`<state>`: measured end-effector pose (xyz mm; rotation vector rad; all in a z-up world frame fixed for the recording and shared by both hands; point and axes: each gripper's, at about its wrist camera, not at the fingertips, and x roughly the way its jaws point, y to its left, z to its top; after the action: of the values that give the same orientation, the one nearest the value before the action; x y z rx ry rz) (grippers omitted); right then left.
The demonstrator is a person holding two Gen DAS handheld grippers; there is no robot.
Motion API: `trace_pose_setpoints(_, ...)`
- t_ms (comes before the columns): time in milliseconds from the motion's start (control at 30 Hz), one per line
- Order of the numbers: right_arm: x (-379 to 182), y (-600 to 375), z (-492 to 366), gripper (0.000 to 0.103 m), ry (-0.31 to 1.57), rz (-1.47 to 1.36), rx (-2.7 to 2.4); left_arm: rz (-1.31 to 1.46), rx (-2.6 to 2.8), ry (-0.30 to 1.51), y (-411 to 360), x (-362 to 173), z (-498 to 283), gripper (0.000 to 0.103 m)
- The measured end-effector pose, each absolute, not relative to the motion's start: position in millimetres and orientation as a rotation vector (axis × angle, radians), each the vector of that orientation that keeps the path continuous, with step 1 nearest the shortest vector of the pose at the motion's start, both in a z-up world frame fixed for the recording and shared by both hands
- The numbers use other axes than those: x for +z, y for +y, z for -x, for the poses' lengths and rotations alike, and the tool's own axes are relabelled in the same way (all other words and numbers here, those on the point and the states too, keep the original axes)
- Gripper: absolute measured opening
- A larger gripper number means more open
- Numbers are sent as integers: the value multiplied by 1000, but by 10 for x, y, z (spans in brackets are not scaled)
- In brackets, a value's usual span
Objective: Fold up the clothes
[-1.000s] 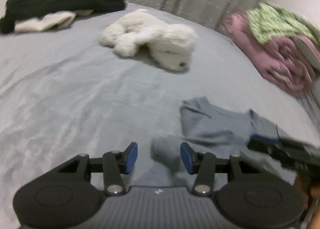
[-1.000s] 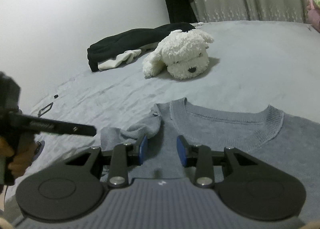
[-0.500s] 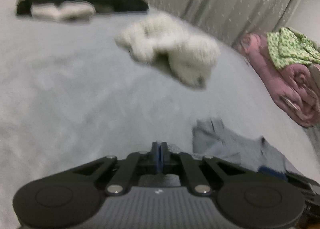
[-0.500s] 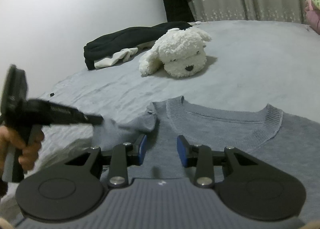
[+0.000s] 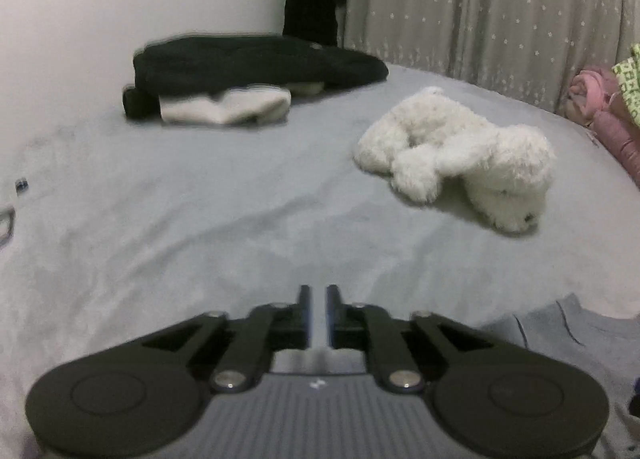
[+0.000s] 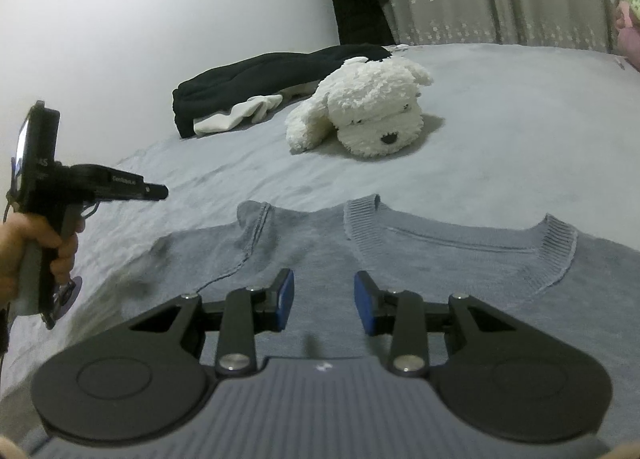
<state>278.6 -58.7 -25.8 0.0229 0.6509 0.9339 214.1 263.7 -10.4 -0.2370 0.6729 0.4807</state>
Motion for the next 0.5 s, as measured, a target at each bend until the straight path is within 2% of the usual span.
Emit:
trace_pose_setpoints(33, -248, -575, -2775, 38, 649, -19, 937, 251, 471, 683, 2638, -126, -2094, 33)
trace_pose_setpoints(500, 15, -160, -2309, 38, 565, 49, 1191, 339, 369, 777, 2406, -158, -1527, 32)
